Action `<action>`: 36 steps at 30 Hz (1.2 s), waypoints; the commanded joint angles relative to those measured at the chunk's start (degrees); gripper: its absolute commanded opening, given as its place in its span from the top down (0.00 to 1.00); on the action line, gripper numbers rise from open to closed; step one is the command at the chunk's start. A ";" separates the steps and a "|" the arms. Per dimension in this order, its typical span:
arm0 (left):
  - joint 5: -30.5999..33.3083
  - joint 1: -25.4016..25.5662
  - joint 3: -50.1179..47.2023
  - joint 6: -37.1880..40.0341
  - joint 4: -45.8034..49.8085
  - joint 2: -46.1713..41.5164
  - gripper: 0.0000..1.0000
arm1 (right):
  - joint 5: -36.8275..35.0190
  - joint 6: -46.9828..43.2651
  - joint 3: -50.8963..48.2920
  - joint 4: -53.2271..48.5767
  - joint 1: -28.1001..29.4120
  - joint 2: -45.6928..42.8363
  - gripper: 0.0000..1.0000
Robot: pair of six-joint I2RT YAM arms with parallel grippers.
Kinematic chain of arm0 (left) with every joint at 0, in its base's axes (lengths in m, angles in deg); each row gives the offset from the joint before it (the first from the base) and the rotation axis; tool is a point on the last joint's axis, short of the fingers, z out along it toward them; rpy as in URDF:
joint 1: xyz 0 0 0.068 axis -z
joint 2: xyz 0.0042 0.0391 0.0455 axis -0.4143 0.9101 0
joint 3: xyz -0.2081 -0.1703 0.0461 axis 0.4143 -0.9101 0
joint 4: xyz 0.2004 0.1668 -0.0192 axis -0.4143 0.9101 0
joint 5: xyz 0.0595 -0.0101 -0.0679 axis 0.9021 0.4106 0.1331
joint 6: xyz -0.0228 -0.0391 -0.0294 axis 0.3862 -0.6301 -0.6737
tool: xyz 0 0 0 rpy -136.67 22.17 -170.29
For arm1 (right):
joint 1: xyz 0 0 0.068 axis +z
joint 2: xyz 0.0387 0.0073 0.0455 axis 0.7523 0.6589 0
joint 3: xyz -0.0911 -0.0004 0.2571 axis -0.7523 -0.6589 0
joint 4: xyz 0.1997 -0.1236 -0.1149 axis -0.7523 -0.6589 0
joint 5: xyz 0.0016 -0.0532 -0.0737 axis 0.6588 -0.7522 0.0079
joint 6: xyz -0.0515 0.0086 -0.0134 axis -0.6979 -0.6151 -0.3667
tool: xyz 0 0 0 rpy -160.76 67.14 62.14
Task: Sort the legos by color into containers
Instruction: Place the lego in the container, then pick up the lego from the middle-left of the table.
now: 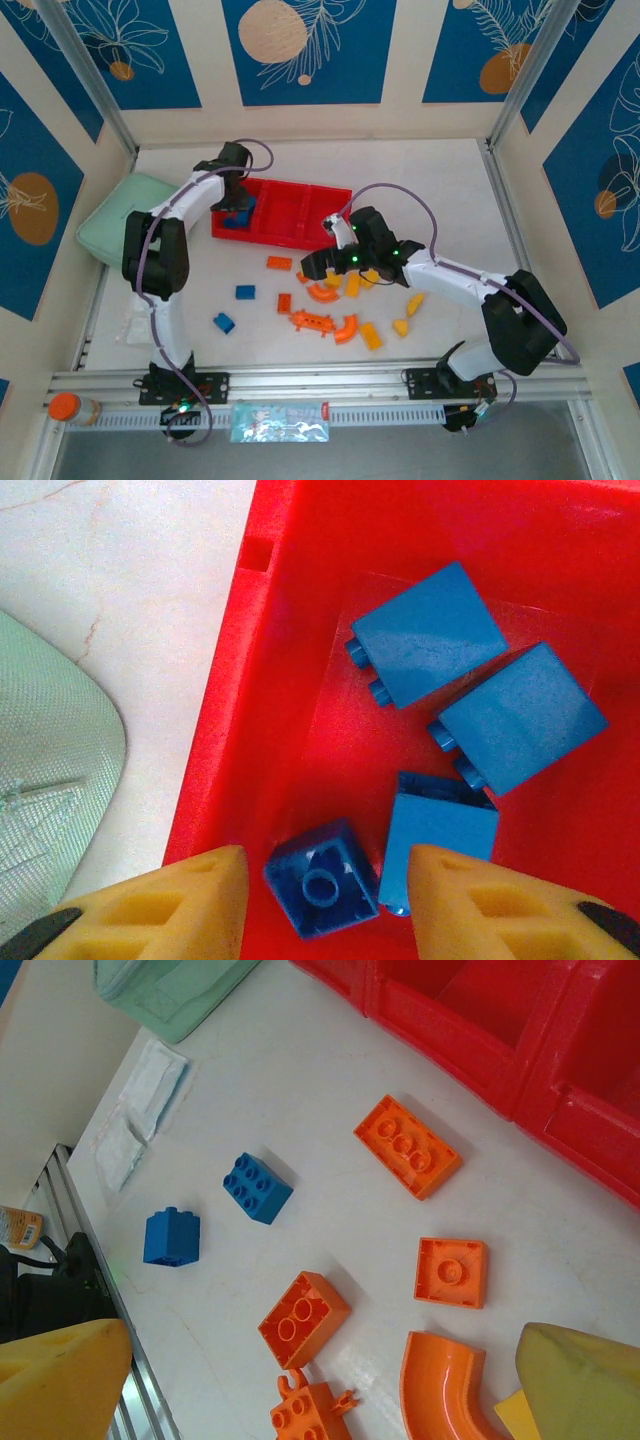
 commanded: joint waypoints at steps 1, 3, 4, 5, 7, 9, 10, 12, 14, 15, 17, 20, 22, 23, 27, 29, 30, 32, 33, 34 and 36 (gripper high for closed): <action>-0.83 -0.18 1.81 0.63 1.13 -0.40 0.54 | 2.04 0.19 1.93 -0.18 -0.46 -0.03 0.01; -2.48 0.07 1.88 0.33 1.48 -1.62 0.54 | 2.08 0.05 2.12 -0.48 -0.58 -0.62 0.01; -3.48 0.04 1.84 0.04 1.68 -2.49 0.54 | 2.11 -0.06 2.22 -0.77 -0.64 -0.87 0.01; -4.36 0.14 1.71 -0.22 1.93 -3.27 0.54 | 2.07 -0.25 2.40 -1.18 -0.64 -1.15 0.01; -6.52 0.33 1.00 -0.61 2.18 -5.40 0.54 | 1.93 -0.86 3.07 -2.55 -0.71 -1.54 0.01; -8.15 0.54 -0.13 -1.10 2.38 -7.67 0.54 | 1.85 -1.28 3.55 -3.87 -0.73 -1.89 0.01; -9.02 0.61 -1.03 -1.43 2.40 -9.04 0.54 | 1.75 -1.43 3.70 -4.41 -0.73 -2.14 0.01; -11.03 0.80 -3.13 -2.13 2.47 -11.87 0.54 | 1.50 -1.53 3.50 -5.12 -0.73 -2.58 0.01; -12.78 1.30 -6.08 -2.77 2.21 -15.15 0.54 | 1.64 -1.15 3.04 -5.45 -0.73 -2.96 0.01; -13.53 1.79 -8.08 -3.06 2.05 -16.96 0.54 | 1.57 -0.81 2.74 -5.64 -0.65 -2.97 0.01; -14.03 2.82 -12.02 -4.01 1.84 -20.59 0.54 | 1.78 -0.18 2.22 -6.17 -0.51 -2.96 0.01; -14.92 4.80 -18.86 -5.46 0.93 -25.67 0.52 | 1.28 0.27 0.66 -5.86 0.41 -3.29 0.01; -16.07 6.05 -23.81 -6.77 -0.73 -28.93 0.51 | 0.68 0.55 -0.47 -6.13 1.14 -3.36 0.01; -16.59 6.47 -25.68 -7.38 -1.14 -30.03 0.50 | 0.49 0.73 -0.91 -6.11 1.43 -3.34 0.01; -15.96 9.85 -32.67 -10.71 -1.94 -34.46 0.47 | -1.18 1.57 -3.30 -5.72 3.10 -3.62 0.01; -15.33 11.88 -35.86 -12.30 -2.69 -36.21 0.45 | -1.59 2.19 -4.50 -4.76 3.81 -3.91 0.01; -14.84 12.97 -37.35 -13.01 -2.69 -36.87 0.45 | -1.97 2.69 -5.18 -4.31 4.28 -3.94 0.01; -13.97 14.89 -39.82 -14.41 -2.86 -37.64 0.43 | -2.48 3.75 -6.34 -3.07 5.16 -4.05 0.01; -13.53 15.68 -41.01 -14.99 -2.95 -37.96 0.41 | -2.58 4.27 -7.10 -2.23 5.69 -4.10 0.01; -13.09 16.30 -42.12 -15.58 -3.13 -38.09 0.40 | -2.66 4.86 -7.84 -1.18 6.22 -4.00 0.01; -12.28 16.67 -43.79 -16.35 -2.96 -38.17 0.38 | -2.77 5.70 -8.85 0.30 7.09 -3.63 0.01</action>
